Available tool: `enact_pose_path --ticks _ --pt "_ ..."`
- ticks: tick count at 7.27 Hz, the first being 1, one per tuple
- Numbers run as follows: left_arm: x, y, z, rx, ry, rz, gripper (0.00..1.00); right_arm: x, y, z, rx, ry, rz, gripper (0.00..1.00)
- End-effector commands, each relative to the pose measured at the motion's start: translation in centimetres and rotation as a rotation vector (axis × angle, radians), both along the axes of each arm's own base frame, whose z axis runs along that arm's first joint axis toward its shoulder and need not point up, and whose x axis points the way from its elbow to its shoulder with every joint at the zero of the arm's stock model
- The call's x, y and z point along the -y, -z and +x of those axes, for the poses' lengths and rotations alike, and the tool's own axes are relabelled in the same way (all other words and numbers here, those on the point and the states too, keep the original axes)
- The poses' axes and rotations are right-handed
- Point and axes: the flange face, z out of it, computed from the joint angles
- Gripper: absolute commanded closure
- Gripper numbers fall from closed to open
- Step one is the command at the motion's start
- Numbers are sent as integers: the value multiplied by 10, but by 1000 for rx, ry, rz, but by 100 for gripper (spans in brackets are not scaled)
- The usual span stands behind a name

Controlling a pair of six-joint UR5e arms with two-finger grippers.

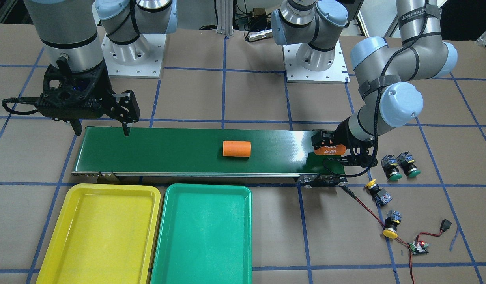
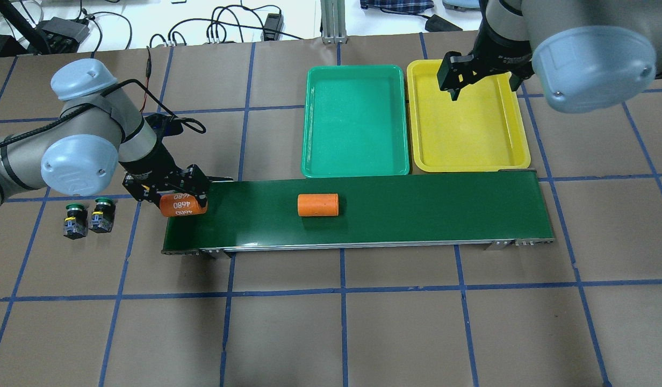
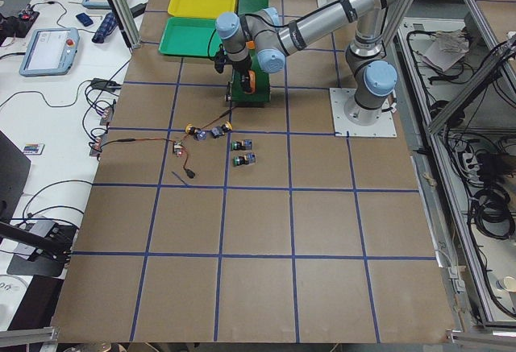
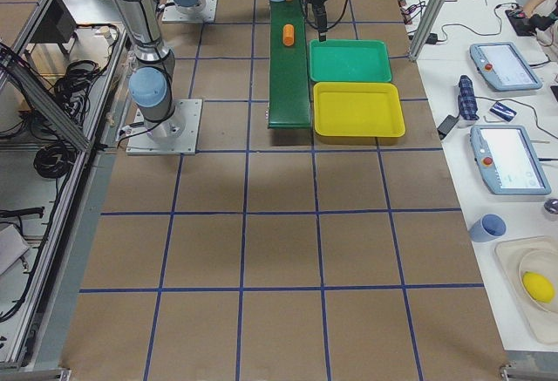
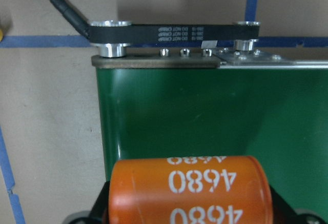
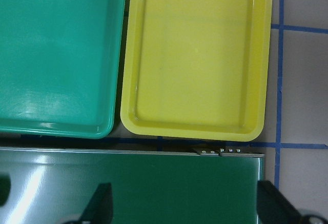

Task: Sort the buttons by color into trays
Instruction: 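Release the capacitor on the belt and raise the left gripper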

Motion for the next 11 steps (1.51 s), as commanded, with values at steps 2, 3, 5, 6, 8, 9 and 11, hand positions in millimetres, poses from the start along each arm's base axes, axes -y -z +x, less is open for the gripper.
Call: enact_pose_path --ticks 2,3,5,6,8,9,11 --pt "-4 3 -1 -1 4 10 0 0 0 0 0 0 1 0" --pt "-6 -1 -2 1 -4 9 0 0 0 0 0 0 1 0" --pt "-8 -27 -2 15 -4 -33 0 0 0 0 0 0 1 0" --pt "-3 -56 1 28 -6 -57 0 0 0 0 0 0 1 0" --pt "16 -103 44 45 -57 -58 0 0 0 0 0 0 -1 0" --pt "19 -100 100 97 -98 -50 0 0 0 0 0 0 -1 0" --pt "17 -75 209 99 -23 -91 0 0 0 0 0 0 1 0"
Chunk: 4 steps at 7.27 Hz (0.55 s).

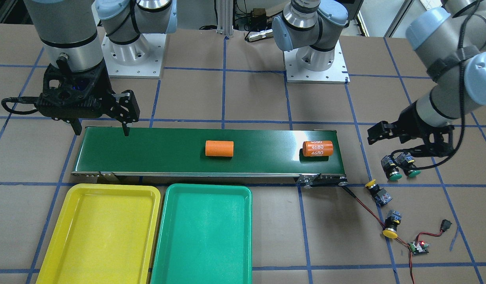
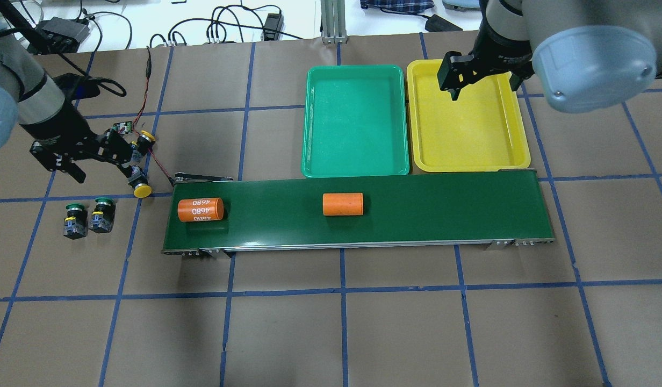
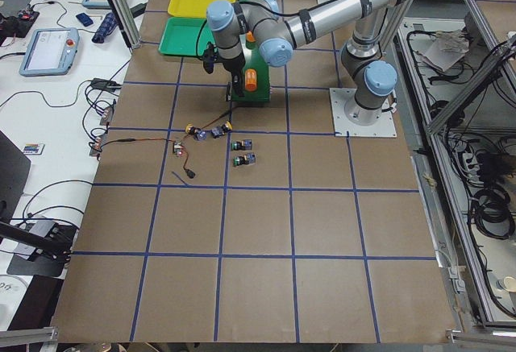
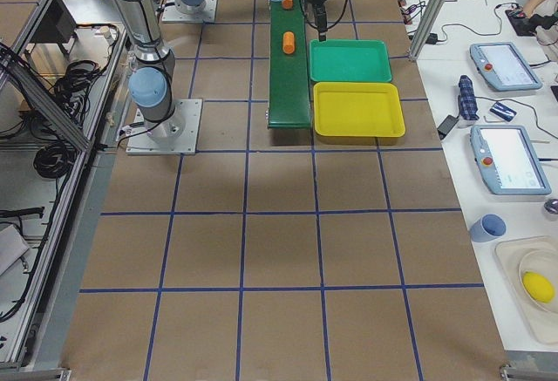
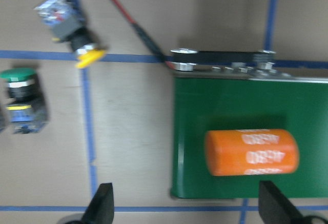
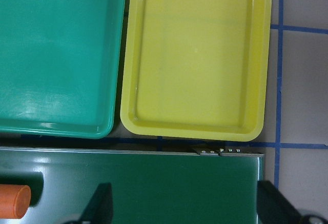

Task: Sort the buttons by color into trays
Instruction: 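Lower the left gripper onto a green-capped push button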

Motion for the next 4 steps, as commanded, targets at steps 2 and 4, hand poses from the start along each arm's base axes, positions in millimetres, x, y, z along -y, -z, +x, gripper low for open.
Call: enact_pose_path --ticks 2,4 --pt "3 51 138 26 110 -82 0 0 1 0 -2 0 1 0" --pt "-5 91 186 -7 57 -54 0 0 2 0 -2 0 4 0"
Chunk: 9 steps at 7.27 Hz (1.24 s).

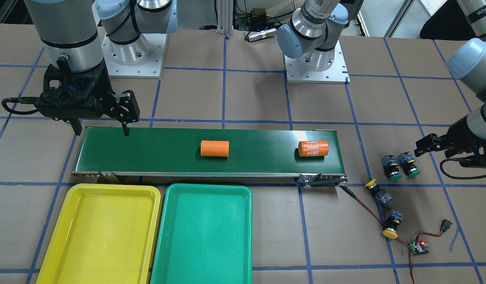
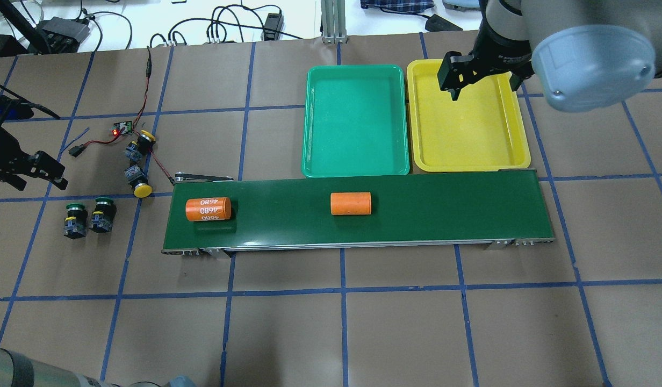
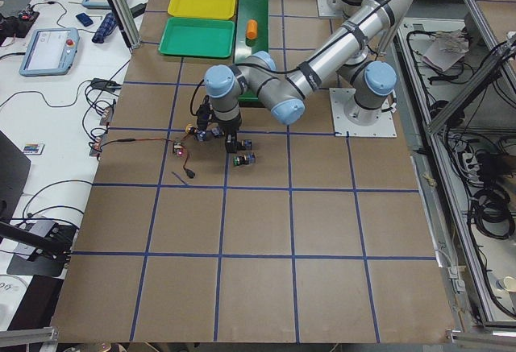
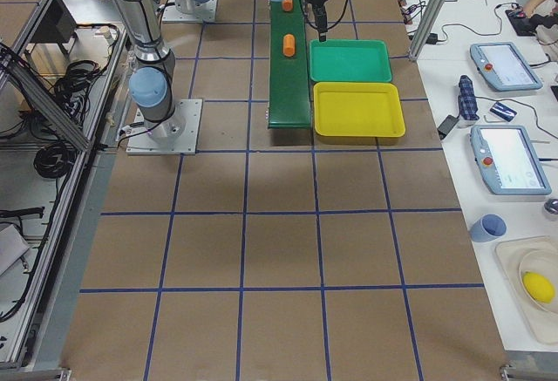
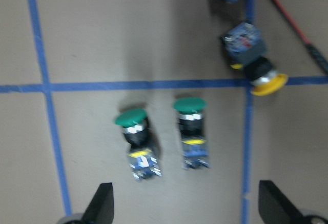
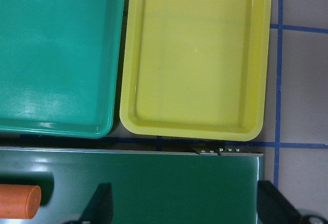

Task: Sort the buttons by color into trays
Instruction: 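Lower the left gripper onto a green-capped push button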

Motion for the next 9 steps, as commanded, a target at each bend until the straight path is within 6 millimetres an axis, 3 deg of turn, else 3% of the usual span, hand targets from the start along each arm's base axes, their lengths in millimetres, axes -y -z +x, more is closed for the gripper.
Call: enact_pose_path --ticks 1,2,5,9 --pt "-6 42 35 -36 -32 37 14 -1 0 0 1 0 0 0" --pt "-5 55 34 -53 -38 54 14 0 1 0 0 0 2 0" --pt "0 63 24 -89 -43 58 17 1 2 0 0 -2 5 0" --pt "-1 93 24 -127 -43 100 17 4 6 0 -9 -42 15 0"
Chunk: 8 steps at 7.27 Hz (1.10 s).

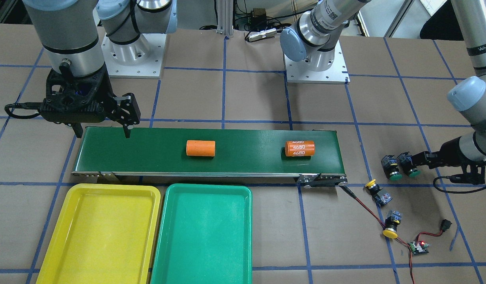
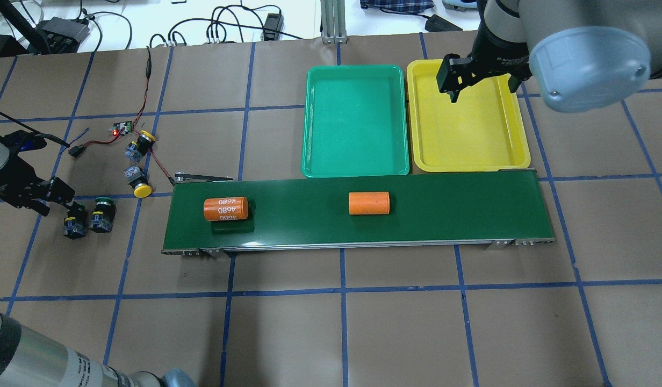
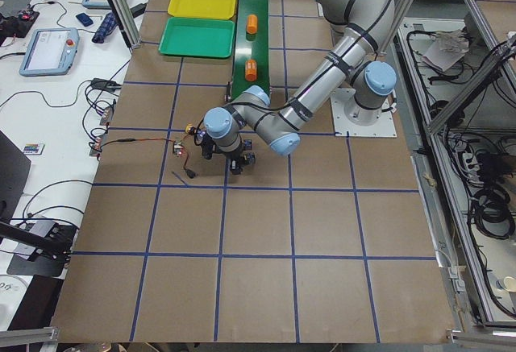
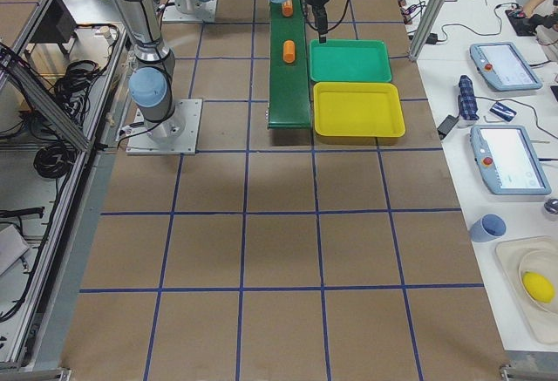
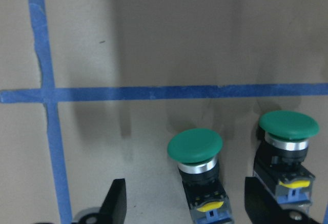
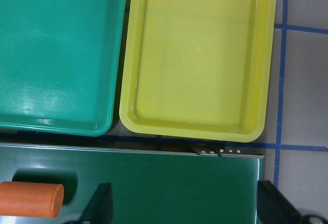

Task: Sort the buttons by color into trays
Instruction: 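Lower the left gripper onto a green-capped push button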

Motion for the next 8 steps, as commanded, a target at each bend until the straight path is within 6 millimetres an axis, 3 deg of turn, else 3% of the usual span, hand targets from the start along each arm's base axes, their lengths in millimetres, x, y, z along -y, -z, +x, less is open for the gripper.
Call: enact_pose_path --ticks 1,2,3,4,7,8 --pt "-3 22 -2 -28 8 30 26 0 1 0 -2 -13 4 0" --pt "-5 31 -4 -40 4 46 32 1 0 1 0 -15 -2 0" --pt "-6 32 -3 -41 5 46 85 2 3 0 0 -14 2 0" --pt "-3 25 -1 -33 8 33 100 3 4 0 -2 -15 4 0" --pt "9 -15 -3 -24 13 -51 100 4 4 0 -2 -15 1 0" --pt "16 -47 -7 -43 6 -58 100 4 4 0 -2 -15 -1 0"
